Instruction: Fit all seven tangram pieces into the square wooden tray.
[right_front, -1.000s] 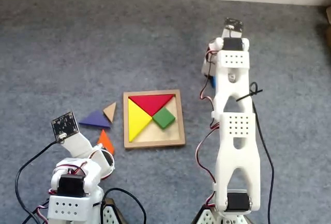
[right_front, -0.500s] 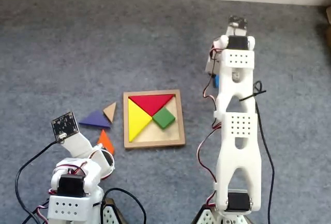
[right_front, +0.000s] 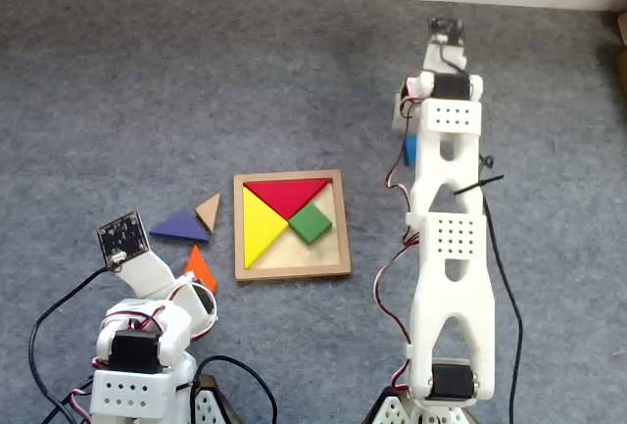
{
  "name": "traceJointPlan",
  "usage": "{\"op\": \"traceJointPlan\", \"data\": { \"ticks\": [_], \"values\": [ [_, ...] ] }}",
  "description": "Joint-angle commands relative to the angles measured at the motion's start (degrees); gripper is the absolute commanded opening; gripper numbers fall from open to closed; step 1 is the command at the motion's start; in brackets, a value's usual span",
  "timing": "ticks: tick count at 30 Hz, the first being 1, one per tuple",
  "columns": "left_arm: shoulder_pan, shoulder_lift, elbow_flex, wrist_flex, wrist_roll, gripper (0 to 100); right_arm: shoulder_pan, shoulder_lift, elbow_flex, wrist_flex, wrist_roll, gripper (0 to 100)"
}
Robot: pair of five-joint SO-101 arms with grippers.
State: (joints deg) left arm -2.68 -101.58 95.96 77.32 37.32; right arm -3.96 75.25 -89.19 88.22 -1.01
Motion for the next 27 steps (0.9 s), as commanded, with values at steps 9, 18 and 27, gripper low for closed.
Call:
{"op": "traceJointPlan", "data": {
  "ticks": [9,18,27],
  "values": [
    [1.1,-3.0,1.3,2.0,-0.1,1,0.4,-4.1,-0.2,13.0,1.0,15.1],
    [1.1,-3.0,1.3,2.0,-0.1,1,0.7,-18.2,19.2,13.0,6.2,15.1],
    [1.1,-3.0,1.3,2.0,-0.1,1,0.6,-35.3,40.2,12.7,5.0,15.1]
  ]
}}
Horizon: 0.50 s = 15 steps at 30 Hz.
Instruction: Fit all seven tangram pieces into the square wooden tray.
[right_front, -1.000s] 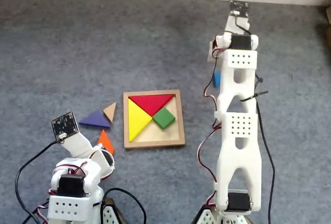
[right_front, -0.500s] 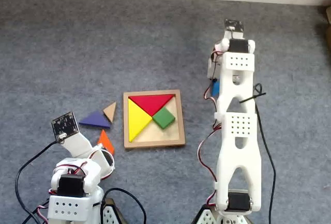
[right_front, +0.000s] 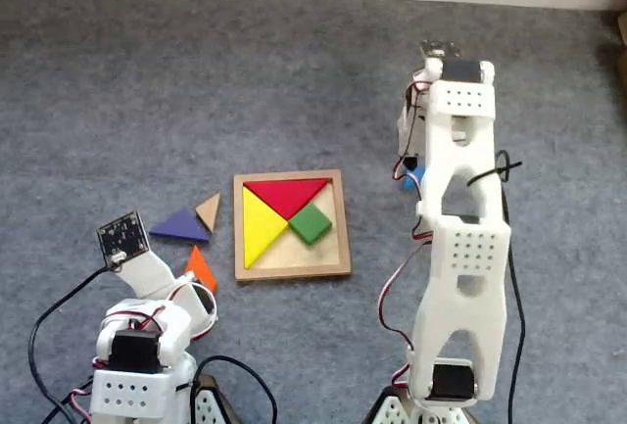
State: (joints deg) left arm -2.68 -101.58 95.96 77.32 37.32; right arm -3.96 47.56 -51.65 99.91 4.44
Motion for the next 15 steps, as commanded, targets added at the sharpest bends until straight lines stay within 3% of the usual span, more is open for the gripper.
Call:
{"op": "traceJointPlan", "data": {
  "ticks": [1,4,10,15],
  "values": [
    [1.1,-3.0,1.3,2.0,-0.1,1,0.6,-8.5,3.7,1.0,-2.4,15.1],
    [1.1,-3.0,1.3,2.0,-0.1,1,0.7,-9.8,5.0,0.9,-10.2,15.1],
    [1.1,-3.0,1.3,2.0,-0.1,1,-0.4,-8.7,2.9,-5.0,-34.5,15.2],
    [1.1,-3.0,1.3,2.0,-0.1,1,-0.3,-5.1,2.5,-7.5,-38.3,15.2]
  ]
}}
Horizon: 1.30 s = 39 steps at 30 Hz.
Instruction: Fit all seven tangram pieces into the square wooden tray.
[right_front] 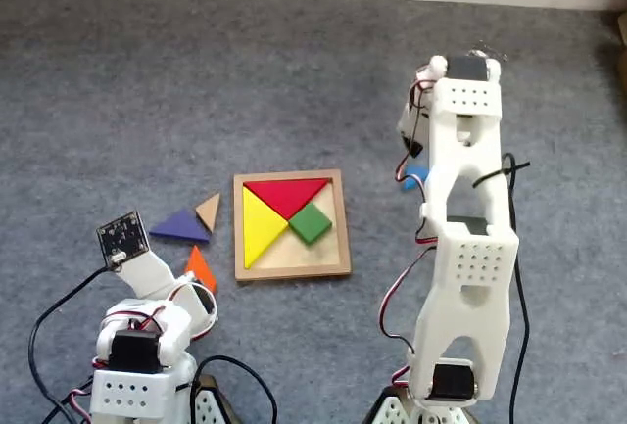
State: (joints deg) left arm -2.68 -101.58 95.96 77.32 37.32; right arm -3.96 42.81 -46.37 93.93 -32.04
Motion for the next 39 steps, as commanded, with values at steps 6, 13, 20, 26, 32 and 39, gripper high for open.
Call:
{"op": "traceJointPlan", "data": {
  "ticks": [6,13,20,26,32,39],
  "values": [
    [1.1,-3.0,1.3,2.0,-0.1,1,-0.3,2.9,-2.9,-1.6,-7.5,15.5],
    [1.1,-3.0,1.3,2.0,-0.1,1,-1.0,4.6,-2.9,-2.1,-12.2,15.6],
    [1.1,-3.0,1.3,2.0,-0.1,1,-2.0,7.3,-2.9,-6.0,-12.2,15.6],
    [1.1,-3.0,1.3,2.0,-0.1,1,-2.2,8.1,-2.9,-6.9,-12.1,15.7],
    [1.1,-3.0,1.3,2.0,-0.1,1,-2.7,8.4,-2.9,-6.7,-12.1,22.1],
    [1.1,-3.0,1.3,2.0,-0.1,1,-1.9,8.4,-2.4,-6.5,-12.2,20.5]
  ]
}}
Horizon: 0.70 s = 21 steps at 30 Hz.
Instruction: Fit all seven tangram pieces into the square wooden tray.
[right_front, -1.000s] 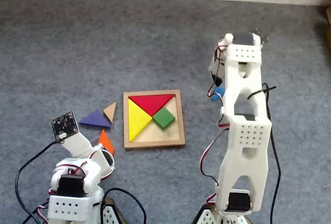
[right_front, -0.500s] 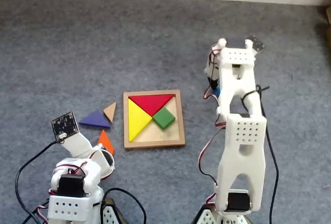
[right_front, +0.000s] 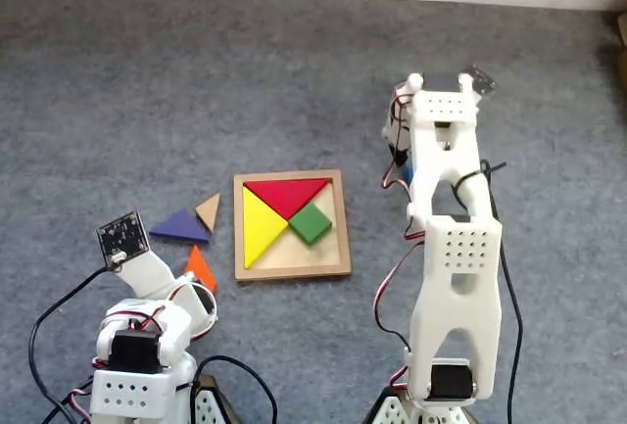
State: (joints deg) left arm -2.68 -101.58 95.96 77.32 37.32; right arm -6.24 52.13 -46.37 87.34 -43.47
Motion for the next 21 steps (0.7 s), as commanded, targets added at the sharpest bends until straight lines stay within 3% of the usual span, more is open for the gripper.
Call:
{"op": "traceJointPlan", "data": {
  "ticks": [1,7,13,21],
  "values": [
    [1.1,-3.0,1.3,2.0,-0.1,1,0.5,-0.9,-2.4,0.1,-0.8,17.8],
    [1.1,-3.0,1.3,2.0,-0.1,1,2.0,-0.9,-2.5,0.2,-0.4,1.5],
    [1.1,-3.0,1.3,2.0,-0.1,1,2.3,-1.5,-3.5,5.6,0.2,1.4],
    [1.1,-3.0,1.3,2.0,-0.1,1,2.2,-3.1,-16.1,13.6,11.8,0.9]
  ]
}}
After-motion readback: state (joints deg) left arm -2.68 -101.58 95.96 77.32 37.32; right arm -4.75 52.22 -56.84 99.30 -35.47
